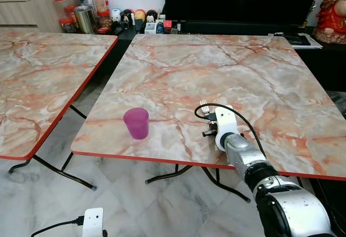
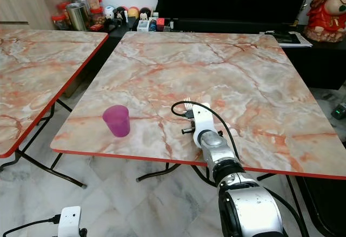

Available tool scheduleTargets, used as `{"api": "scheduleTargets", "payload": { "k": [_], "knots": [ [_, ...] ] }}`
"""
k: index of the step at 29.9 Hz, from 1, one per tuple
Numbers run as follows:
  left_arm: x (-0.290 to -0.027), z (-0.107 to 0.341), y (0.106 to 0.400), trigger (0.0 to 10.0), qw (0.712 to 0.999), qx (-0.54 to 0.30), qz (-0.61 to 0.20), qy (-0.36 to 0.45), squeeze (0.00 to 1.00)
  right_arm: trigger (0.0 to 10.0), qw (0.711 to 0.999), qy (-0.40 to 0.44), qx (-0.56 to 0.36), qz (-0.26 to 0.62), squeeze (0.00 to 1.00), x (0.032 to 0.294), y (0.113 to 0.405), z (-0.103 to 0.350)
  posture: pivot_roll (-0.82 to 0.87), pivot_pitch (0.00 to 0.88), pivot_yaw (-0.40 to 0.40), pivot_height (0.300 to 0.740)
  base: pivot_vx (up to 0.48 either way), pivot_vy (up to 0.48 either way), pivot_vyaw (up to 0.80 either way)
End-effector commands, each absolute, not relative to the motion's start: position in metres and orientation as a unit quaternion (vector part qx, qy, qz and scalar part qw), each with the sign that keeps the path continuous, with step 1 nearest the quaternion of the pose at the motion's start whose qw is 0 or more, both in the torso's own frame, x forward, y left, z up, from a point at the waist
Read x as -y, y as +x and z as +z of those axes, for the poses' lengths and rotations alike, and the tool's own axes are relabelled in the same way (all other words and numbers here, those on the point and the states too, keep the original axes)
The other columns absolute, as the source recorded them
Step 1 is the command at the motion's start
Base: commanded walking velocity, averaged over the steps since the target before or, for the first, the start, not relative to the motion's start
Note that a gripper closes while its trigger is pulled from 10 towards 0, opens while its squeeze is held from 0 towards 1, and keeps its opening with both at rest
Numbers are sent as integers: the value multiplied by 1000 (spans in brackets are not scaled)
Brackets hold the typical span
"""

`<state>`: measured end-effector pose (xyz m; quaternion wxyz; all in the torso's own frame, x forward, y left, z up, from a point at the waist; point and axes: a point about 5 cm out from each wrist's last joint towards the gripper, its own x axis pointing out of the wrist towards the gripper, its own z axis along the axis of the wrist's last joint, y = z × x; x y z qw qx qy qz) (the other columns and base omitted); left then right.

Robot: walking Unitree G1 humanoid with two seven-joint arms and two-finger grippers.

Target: Setting the table

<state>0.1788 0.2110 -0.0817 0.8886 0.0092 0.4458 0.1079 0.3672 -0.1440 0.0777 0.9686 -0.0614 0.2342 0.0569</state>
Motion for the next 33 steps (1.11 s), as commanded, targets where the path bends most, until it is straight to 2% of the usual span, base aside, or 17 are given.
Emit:
{"api": "scheduleTargets", "payload": {
  "k": [1,7,16,33],
  "knots": [
    [-211,-80,182,10000,892,-438,113,9,0,10000,987,-47,-150,37,0,149,378,104,5,0,10,740,0,0,0],
    [-213,-79,182,10000,894,-431,118,7,0,10000,998,-28,-46,18,0,153,382,129,9,0,15,740,0,0,0],
    [-217,-80,179,10000,892,-435,123,1,0,10000,998,-17,53,20,0,149,383,159,12,0,22,740,0,0,0],
    [-224,-84,168,10000,884,-449,130,0,0,10000,996,-7,86,21,0,145,381,169,21,0,22,740,0,480,0]
  ]
}}
